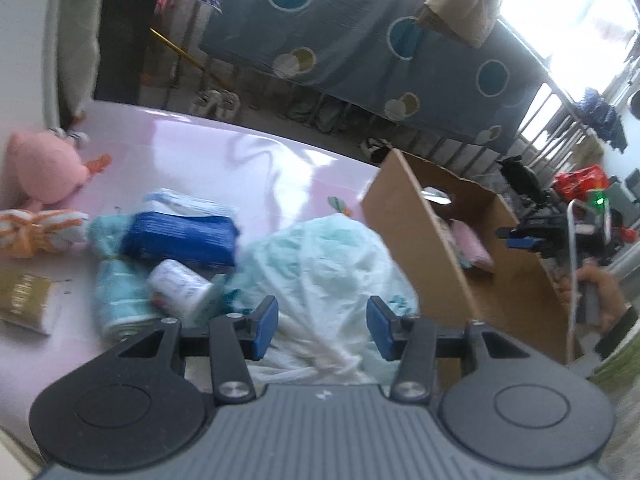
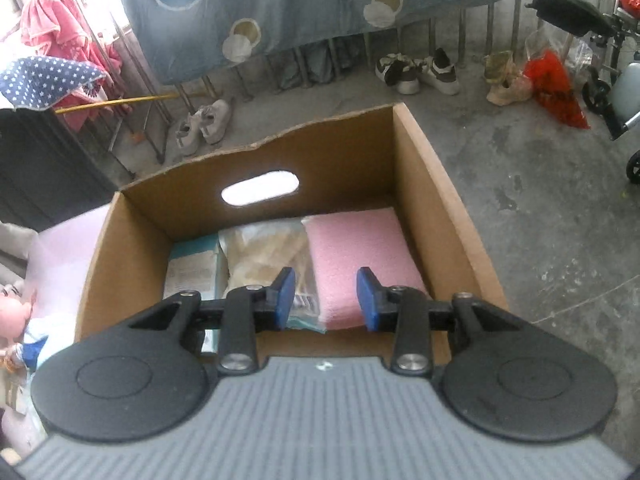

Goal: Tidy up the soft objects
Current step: 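Carry the pink pad into the cardboard box and release it, then grasp the blue-and-white wipes pack with the right gripper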

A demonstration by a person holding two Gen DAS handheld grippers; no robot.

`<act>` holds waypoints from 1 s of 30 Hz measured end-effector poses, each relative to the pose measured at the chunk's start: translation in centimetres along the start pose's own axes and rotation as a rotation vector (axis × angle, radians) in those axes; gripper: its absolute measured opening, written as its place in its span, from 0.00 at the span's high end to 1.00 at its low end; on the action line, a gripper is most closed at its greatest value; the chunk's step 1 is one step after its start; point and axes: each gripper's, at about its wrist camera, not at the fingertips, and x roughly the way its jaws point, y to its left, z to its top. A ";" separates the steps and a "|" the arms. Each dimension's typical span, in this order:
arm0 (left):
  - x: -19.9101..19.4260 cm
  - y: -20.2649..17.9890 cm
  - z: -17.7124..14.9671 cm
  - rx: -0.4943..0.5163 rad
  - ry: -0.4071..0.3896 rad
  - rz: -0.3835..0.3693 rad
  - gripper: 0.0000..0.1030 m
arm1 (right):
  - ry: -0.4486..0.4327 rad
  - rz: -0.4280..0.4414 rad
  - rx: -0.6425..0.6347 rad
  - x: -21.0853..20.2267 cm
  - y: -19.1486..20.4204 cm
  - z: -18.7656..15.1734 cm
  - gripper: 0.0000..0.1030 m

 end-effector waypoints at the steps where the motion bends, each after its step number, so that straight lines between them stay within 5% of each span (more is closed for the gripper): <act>1: -0.4 0.2 -0.1 0.011 -0.009 0.020 0.51 | -0.004 0.007 0.009 -0.5 0.2 -0.1 0.68; 5: -2.6 1.2 -0.7 0.065 -0.053 0.110 0.49 | -0.021 0.100 0.055 -2.9 1.5 -0.4 0.68; 8: -4.4 2.4 -1.3 0.095 -0.085 0.174 0.46 | -0.029 0.216 0.054 -5.1 3.7 -1.3 0.57; 16: -6.6 5.6 -2.9 0.118 -0.123 0.294 0.42 | 0.068 0.491 -0.046 -8.3 14.0 -2.9 0.47; 22: -4.1 6.4 -2.7 0.084 -0.148 0.280 0.44 | 0.216 0.633 -0.119 -5.8 23.6 -3.3 0.33; 30: 2.5 9.3 0.5 -0.123 -0.072 0.142 0.48 | 0.406 0.627 -0.259 4.9 35.1 -3.0 0.24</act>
